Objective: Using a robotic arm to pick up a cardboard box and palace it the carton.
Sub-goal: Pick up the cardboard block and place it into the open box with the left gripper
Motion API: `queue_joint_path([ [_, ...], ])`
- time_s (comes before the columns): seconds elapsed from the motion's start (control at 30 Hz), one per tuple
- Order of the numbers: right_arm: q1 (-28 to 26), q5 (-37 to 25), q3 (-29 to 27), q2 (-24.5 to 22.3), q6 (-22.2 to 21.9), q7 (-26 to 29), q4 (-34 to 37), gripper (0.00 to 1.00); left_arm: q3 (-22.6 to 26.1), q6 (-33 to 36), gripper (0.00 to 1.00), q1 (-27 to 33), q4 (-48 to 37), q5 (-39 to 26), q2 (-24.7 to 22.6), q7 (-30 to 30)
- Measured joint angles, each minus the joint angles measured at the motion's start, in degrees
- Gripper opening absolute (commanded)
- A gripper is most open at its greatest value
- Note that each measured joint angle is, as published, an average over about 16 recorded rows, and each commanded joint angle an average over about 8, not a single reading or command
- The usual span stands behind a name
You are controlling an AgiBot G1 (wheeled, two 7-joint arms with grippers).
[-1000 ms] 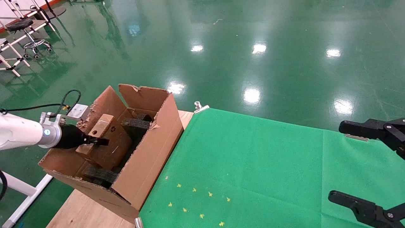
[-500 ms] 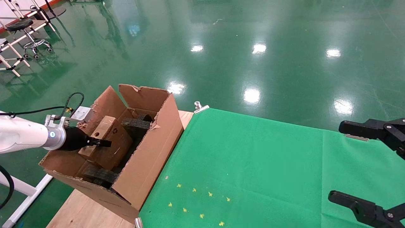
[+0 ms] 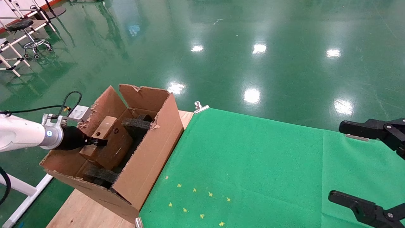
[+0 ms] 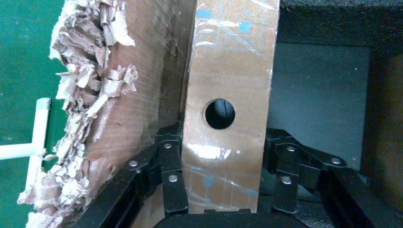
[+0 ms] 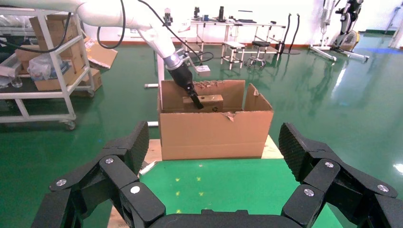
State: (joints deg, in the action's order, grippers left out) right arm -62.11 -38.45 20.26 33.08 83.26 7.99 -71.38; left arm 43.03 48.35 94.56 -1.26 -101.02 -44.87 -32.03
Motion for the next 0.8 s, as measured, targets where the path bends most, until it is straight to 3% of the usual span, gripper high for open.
queue_joint_path([
  [0.47, 0.00, 0.00, 0.00, 0.00, 0.00, 0.00, 0.00, 1.00, -0.06, 2.33, 1.00, 2.82, 0.27, 0.13, 0.61, -0.70],
  [0.8, 0.00, 0.00, 0.01, 0.00, 0.00, 0.00, 0.00, 1.00, -2.24, 10.13, 1.00, 9.88, 1.74, 3.31, 1.97, -3.19],
])
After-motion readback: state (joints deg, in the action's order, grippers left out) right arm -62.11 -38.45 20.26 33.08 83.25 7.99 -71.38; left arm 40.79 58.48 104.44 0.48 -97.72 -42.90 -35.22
